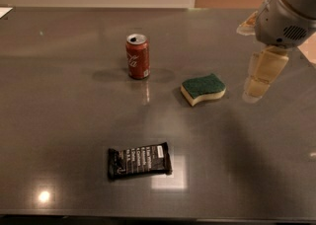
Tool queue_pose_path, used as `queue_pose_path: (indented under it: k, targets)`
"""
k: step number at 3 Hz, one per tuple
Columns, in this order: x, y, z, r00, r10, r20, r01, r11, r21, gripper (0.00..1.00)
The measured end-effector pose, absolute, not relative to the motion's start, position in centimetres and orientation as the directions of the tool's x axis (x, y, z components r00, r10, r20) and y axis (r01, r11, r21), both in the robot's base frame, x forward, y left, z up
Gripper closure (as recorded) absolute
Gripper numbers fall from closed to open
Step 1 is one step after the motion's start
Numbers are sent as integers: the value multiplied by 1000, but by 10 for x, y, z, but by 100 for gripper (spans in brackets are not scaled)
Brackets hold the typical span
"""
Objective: Move sponge near rxbar chocolate
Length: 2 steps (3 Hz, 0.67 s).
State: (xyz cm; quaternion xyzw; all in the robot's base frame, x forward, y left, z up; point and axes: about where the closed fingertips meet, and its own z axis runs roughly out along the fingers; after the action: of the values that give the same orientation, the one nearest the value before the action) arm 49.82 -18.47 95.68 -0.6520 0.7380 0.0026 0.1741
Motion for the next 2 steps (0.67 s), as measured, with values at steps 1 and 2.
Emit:
queue_pose_path:
  k: [1, 2]
  targets:
    - [522, -176, 937, -65, -958, -280, -973, 124, -197, 0]
    - [543, -169, 916, -49, -956, -289, -982, 99, -161, 0]
